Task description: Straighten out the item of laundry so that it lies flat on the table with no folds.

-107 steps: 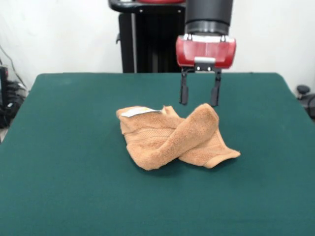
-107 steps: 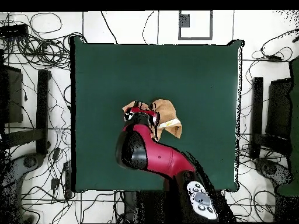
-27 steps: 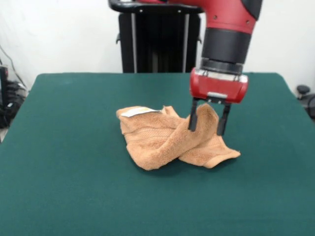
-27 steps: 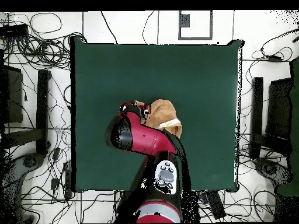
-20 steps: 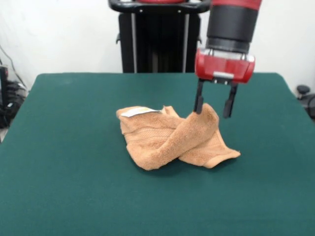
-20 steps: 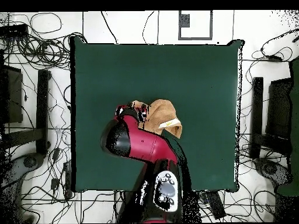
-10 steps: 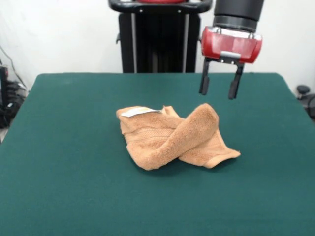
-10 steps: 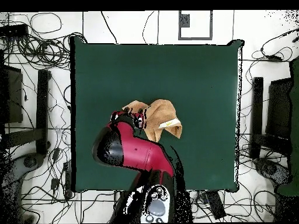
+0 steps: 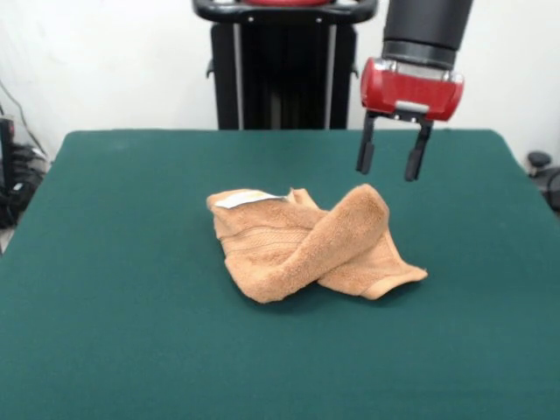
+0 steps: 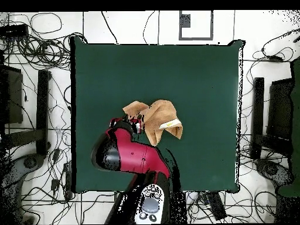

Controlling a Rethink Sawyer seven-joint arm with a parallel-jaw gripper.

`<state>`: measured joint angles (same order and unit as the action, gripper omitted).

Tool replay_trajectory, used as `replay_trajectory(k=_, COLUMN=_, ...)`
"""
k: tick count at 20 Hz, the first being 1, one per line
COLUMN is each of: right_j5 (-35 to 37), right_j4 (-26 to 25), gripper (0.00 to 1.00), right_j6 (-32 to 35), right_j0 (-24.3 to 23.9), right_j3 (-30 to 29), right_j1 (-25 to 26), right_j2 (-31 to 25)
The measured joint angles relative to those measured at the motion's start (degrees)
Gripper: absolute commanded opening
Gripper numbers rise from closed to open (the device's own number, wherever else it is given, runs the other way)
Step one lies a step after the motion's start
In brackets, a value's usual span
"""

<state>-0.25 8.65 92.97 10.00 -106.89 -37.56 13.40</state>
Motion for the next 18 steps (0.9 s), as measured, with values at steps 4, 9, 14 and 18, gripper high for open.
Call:
replay_trajectory(k=4, right_j5=-2.0, right_j4=-0.3, gripper=1.0, right_j6=0.0, right_j0=1.4, right_j3=0.1, right_j1=2.3, right_j2=1.4)
replay_trajectory(k=9, right_j5=-4.2, right_j4=0.9, gripper=1.0, right_j6=0.0, right_j0=8.0, right_j3=0.8, right_j1=7.5, right_j2=7.0)
replay_trajectory(k=14, right_j5=-4.8, right_j4=2.4, gripper=1.0, right_j6=0.0, right_j0=14.4, right_j3=2.2, right_j1=13.4, right_j2=12.3)
replay_trajectory(k=18, right_j5=-5.0, right_j4=2.9, gripper=1.0, right_j6=0.0, right_j0=17.5, right_j3=3.3, right_j1=16.7, right_j2=15.5)
